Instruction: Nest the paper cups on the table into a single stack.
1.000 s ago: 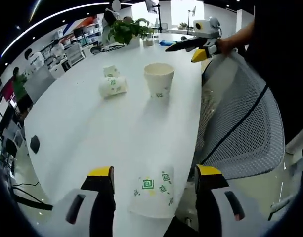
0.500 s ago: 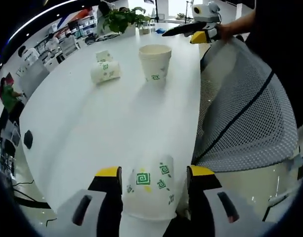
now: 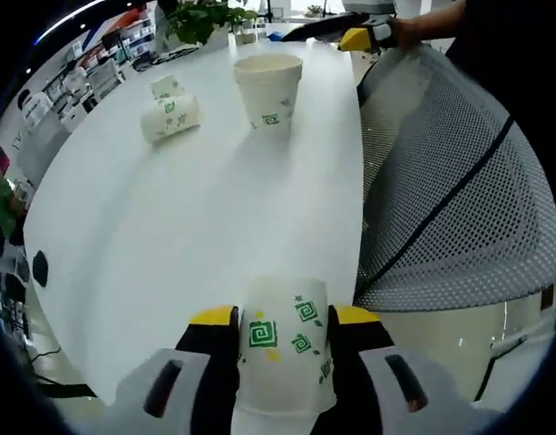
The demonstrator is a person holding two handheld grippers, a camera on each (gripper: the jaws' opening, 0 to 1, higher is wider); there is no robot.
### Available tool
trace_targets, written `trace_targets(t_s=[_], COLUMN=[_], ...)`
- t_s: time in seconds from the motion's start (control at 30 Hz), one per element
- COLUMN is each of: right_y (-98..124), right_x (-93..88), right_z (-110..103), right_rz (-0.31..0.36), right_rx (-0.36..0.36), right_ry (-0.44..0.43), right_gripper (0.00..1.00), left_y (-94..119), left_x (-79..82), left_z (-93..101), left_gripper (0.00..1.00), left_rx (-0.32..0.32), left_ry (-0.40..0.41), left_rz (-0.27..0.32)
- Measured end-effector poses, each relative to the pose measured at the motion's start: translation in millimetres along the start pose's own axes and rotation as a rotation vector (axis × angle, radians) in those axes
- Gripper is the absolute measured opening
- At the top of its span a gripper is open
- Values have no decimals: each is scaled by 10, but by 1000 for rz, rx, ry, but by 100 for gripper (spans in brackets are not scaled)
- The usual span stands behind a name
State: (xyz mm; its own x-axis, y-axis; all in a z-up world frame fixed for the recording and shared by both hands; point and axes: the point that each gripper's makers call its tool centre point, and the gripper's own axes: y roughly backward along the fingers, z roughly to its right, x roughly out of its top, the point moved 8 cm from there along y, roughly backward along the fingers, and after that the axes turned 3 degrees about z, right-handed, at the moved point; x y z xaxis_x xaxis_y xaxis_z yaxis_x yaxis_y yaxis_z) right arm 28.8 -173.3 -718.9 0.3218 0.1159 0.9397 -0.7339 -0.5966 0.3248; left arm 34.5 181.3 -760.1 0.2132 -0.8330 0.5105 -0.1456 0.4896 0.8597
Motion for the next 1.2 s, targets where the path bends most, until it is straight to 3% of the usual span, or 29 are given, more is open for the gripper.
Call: trace_targets(t_s=[0.23,0.73,1.2], right_y=[-4,27,90], right_x=[-7,57,194], right_z=[17,-59,-187], right_rz=[3,13,7], right_rx=[-1,20,60], right_ry=[0,18,20], right_gripper=[96,95,91], left_y=[13,181,423], left_x=[41,310,796], left_z=[0,31,89], left_gripper=[36,35,35], left_rx=[7,29,40], left_ry=[-6,10,-15], left_rz=[5,75,117])
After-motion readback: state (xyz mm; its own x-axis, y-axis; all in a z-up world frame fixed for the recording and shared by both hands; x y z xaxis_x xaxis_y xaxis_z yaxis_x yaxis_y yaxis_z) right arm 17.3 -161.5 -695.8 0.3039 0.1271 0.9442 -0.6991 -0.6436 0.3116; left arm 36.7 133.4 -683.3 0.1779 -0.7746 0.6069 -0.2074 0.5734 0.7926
